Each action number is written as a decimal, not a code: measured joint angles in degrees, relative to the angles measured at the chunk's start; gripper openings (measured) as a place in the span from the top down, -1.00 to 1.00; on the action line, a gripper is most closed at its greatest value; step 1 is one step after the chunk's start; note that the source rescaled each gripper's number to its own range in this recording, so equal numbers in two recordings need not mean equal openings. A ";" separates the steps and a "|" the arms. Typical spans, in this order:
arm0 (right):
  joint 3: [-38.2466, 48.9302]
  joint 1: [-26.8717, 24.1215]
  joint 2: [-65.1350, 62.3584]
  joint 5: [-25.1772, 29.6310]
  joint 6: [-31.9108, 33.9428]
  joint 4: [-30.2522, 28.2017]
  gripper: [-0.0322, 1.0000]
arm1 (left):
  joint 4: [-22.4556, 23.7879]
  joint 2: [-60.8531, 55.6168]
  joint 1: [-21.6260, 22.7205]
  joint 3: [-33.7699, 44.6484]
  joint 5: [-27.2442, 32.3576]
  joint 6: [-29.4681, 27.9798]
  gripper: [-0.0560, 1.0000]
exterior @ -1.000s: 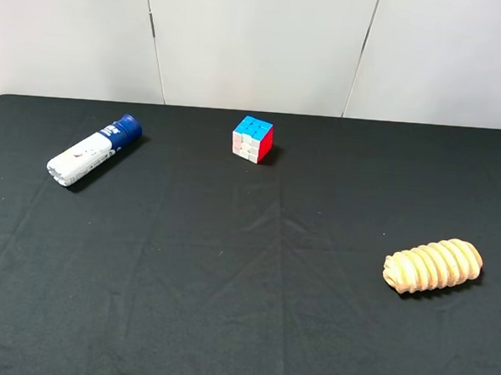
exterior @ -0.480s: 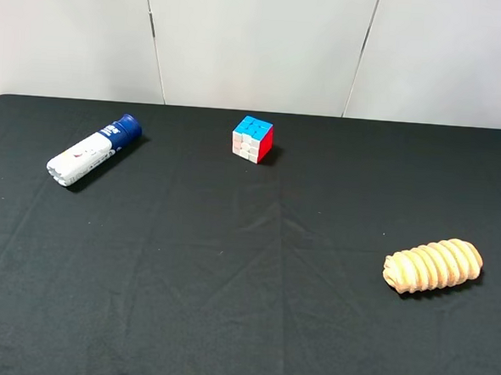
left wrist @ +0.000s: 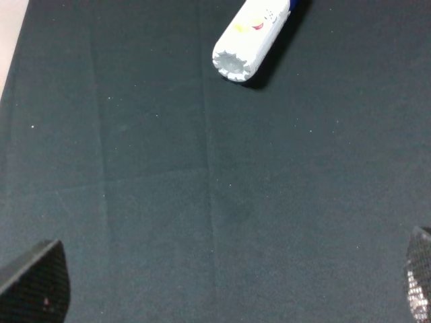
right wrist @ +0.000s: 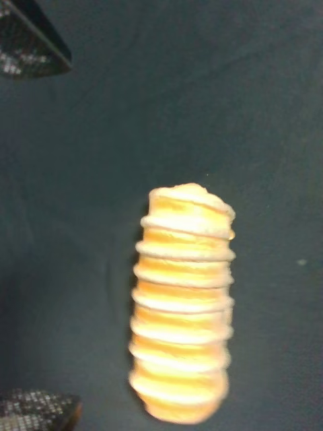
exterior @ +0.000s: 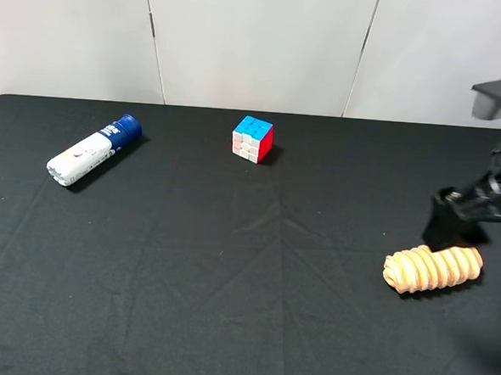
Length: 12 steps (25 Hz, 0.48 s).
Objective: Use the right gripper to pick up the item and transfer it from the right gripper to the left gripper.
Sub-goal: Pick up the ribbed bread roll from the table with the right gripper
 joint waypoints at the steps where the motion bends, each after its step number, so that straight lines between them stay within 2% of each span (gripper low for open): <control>1: -0.05 0.00 1.51 -1.07 4.47 0.00 -1.00 | 0.00 0.00 0.00 0.00 0.00 0.00 -0.98; 5: -0.05 0.00 5.70 -5.89 18.88 0.00 -1.00 | 0.00 0.00 0.00 0.00 0.00 0.00 -0.98; 10: -0.05 0.00 6.20 -11.13 32.50 -0.30 -1.00 | 0.00 0.00 0.00 0.00 0.00 0.00 -0.98; 12: -0.05 0.00 6.33 -13.21 40.10 -1.44 -1.00 | 0.04 0.00 0.00 0.00 0.00 0.00 -0.98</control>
